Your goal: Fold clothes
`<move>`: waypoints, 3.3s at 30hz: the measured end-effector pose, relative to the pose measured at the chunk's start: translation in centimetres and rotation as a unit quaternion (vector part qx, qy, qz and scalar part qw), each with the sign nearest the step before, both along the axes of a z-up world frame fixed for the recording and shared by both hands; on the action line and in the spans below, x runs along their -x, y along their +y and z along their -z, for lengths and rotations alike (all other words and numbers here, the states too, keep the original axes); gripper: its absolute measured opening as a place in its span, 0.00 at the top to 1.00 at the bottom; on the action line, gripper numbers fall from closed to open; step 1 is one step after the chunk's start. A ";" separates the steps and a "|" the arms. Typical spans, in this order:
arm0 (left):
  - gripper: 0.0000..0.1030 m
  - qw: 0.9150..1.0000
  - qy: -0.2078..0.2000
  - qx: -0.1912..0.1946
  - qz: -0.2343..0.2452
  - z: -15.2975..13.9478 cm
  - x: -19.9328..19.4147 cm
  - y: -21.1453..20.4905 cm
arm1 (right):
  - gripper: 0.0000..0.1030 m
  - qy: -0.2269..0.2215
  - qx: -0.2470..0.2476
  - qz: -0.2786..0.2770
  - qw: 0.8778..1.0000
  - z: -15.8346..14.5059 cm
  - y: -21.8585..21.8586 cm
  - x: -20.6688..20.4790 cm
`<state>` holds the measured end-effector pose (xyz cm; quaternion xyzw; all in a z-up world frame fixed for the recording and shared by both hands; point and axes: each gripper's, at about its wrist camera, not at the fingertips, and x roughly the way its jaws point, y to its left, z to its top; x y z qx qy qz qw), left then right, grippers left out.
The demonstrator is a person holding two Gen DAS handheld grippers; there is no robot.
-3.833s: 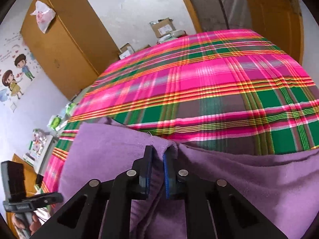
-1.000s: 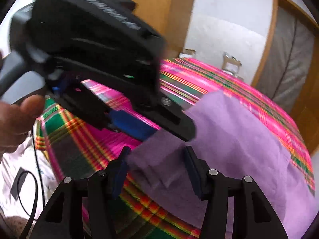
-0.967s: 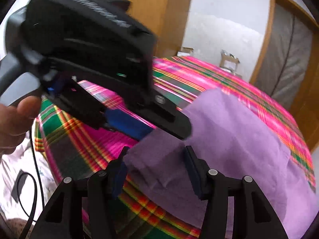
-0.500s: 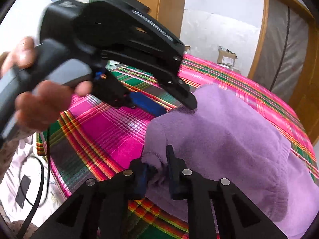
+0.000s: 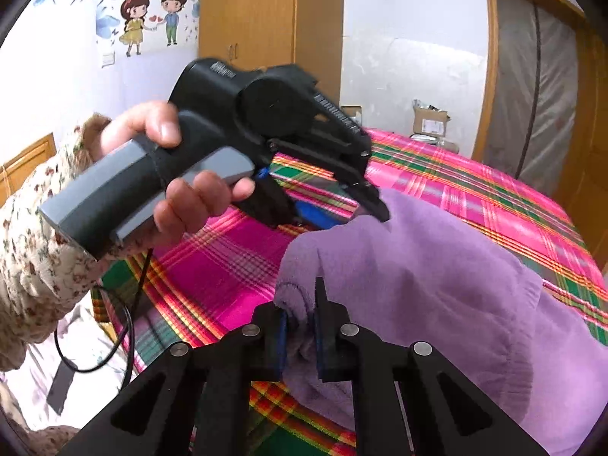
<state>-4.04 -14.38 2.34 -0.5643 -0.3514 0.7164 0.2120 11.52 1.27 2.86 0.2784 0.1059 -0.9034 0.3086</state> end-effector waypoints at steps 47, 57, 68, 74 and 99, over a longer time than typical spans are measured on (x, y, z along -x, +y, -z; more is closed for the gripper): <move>0.89 0.994 0.018 0.022 -0.102 0.7 -1.8 -15.7 | 0.90 -0.055 0.018 -0.188 0.980 -1.4 -13.1 0.9; 0.79 0.994 0.021 0.042 -0.103 1.5 -1.4 -12.8 | 0.81 -0.111 0.018 -0.191 0.975 0.5 -13.4 2.5; 0.66 0.975 0.063 0.095 -0.189 -3.1 -6.8 -13.7 | 0.64 -0.110 0.077 -0.182 0.974 -2.4 -7.4 2.7; 0.66 0.967 0.123 0.153 -0.160 -6.5 -9.6 -10.1 | 0.64 -0.085 0.107 -0.115 0.984 -4.1 -0.2 2.4; 0.65 0.941 0.175 0.240 0.163 -2.1 -8.0 15.4 | 0.64 -0.103 -0.012 0.303 0.947 0.9 26.5 8.3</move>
